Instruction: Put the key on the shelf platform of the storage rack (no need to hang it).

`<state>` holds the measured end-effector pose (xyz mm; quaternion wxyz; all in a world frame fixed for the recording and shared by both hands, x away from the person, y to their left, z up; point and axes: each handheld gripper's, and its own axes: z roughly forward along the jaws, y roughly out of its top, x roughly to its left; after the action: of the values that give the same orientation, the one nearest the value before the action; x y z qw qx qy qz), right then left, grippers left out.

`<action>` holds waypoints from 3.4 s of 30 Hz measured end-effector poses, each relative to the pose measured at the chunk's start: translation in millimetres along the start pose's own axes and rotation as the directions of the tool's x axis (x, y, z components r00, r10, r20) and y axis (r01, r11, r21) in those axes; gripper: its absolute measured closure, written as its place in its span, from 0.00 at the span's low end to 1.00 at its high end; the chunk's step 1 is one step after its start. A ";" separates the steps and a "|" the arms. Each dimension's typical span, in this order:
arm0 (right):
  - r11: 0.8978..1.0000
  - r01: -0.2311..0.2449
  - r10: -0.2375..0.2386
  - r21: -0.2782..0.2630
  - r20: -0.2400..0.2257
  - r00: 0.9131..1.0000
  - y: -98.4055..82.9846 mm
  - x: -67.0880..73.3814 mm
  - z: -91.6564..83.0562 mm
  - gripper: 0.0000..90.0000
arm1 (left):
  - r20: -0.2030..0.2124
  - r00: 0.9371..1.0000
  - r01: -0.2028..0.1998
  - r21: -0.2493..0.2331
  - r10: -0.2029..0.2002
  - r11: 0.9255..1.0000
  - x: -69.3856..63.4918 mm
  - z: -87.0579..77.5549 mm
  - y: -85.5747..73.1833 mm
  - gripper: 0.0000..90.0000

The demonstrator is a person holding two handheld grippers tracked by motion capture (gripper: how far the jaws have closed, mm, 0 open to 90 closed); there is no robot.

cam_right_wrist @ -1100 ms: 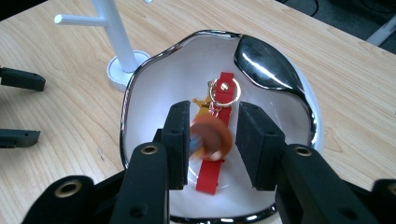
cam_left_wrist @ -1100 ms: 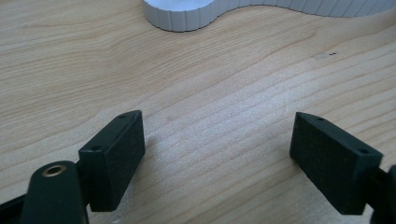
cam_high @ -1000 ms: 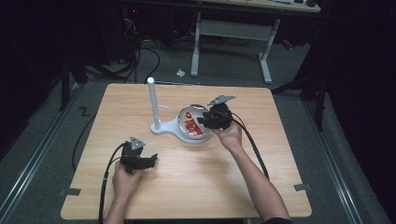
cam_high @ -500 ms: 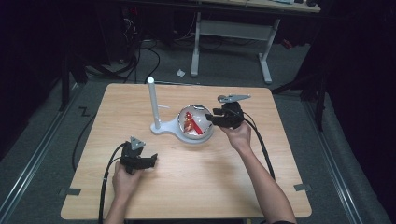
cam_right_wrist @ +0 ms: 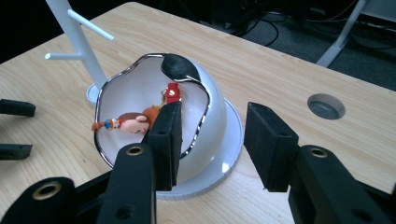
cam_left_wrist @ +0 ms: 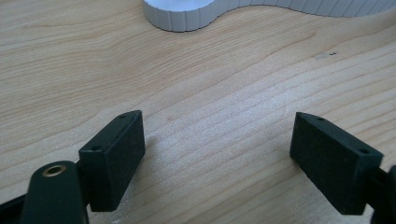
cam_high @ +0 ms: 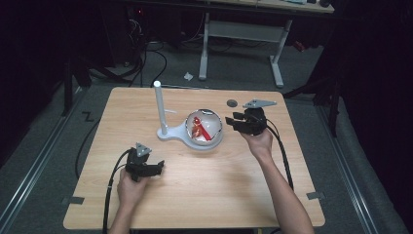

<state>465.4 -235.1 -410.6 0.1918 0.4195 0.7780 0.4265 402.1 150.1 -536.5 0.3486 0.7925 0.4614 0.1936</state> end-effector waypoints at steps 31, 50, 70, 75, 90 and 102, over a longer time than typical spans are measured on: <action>0.998 -0.052 0.053 -0.045 0.034 0.998 -27.5 -18.8 -55.1 0.61 | -0.001 1.000 0.000 0.000 0.000 1.000 -0.1 0.0 0.0 0.20; 0.992 -0.091 0.096 -0.089 0.044 0.994 -51.8 -28.6 -81.6 0.59 | -0.003 1.000 0.002 0.000 -0.002 1.000 0.0 0.1 0.0 0.20; 0.991 -0.103 0.107 -0.090 0.036 0.994 -74.9 -20.0 -88.3 0.59 | -0.004 1.000 0.002 0.000 -0.002 1.000 0.0 0.1 0.0 0.20; 0.992 -0.109 0.111 -0.070 0.019 0.994 -84.8 -14.4 -80.5 0.59 | -0.004 1.000 0.002 0.000 -0.002 1.000 0.0 0.1 0.0 0.20; 0.991 -0.124 0.125 -0.045 0.014 0.992 -103.3 -4.1 -70.9 0.59 | -0.003 1.000 0.001 0.001 -0.001 1.000 0.1 -0.1 -0.1 0.20; 0.991 -0.130 0.130 -0.017 0.018 0.991 -115.2 0.8 -57.9 0.59 | -0.003 1.000 0.000 0.001 0.000 1.000 0.1 -0.1 -0.1 0.20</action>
<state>370.6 -296.3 -473.0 0.1743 0.4717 0.7438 0.4404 402.0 150.3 -536.5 0.3475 0.7923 0.4622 0.1945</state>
